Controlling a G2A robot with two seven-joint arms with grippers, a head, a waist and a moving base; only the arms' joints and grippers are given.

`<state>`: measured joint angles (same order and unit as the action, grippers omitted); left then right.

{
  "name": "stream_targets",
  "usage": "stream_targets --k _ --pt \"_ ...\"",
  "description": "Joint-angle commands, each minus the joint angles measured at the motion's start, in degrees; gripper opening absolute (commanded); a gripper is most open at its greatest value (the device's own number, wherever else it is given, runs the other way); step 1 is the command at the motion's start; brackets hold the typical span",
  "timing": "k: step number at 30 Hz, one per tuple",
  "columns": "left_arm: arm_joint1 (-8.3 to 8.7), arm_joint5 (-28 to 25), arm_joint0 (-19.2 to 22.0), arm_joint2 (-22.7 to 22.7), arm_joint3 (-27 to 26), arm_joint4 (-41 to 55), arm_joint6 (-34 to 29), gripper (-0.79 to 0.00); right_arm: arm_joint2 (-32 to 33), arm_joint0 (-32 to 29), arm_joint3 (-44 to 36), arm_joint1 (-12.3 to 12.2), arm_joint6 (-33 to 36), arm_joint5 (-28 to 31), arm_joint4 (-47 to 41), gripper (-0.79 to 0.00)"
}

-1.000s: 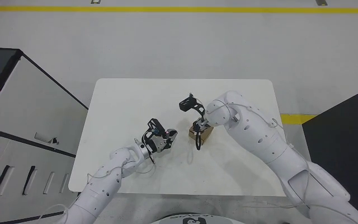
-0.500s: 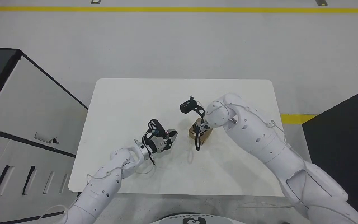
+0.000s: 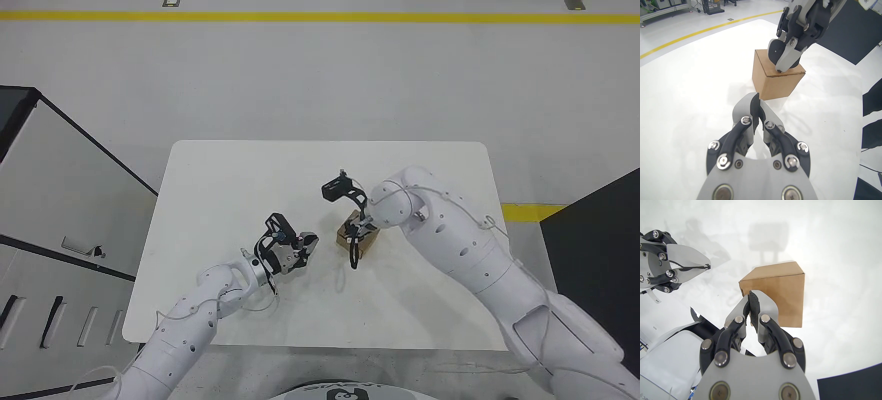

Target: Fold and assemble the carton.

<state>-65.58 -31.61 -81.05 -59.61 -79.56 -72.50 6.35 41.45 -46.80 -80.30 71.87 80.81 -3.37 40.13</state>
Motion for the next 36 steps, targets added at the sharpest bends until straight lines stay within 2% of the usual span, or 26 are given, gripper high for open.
stream_targets --k 1,25,33,34,35,36 --pt "0.01 -0.03 0.00 -0.01 -0.01 0.00 -0.01 -0.785 -0.28 0.06 0.45 0.11 0.04 0.11 -0.04 -0.785" --pt "0.04 0.08 -0.20 -0.15 -0.07 0.02 0.31 -0.785 -0.99 0.42 1.04 0.65 0.31 0.11 0.58 -0.785" --pt "0.04 0.16 -0.23 -0.16 -0.26 -0.05 0.34 -0.785 1.17 -0.06 -0.21 0.26 -0.03 -0.09 -0.93 -0.785" --pt "0.03 0.19 -0.20 -0.12 -0.28 -0.04 0.32 -0.785 1.82 -0.30 -0.46 0.11 -0.05 0.00 -1.52 -0.690" --pt "0.01 0.21 -0.16 -0.05 -0.31 -0.04 0.27 -0.745 2.59 -0.57 -0.75 -0.07 -0.05 0.19 -2.27 -0.483" --pt "-0.01 0.20 -0.09 0.03 -0.34 -0.03 0.19 -0.708 3.48 -0.88 -1.07 -0.28 -0.09 0.44 -3.08 -0.194"
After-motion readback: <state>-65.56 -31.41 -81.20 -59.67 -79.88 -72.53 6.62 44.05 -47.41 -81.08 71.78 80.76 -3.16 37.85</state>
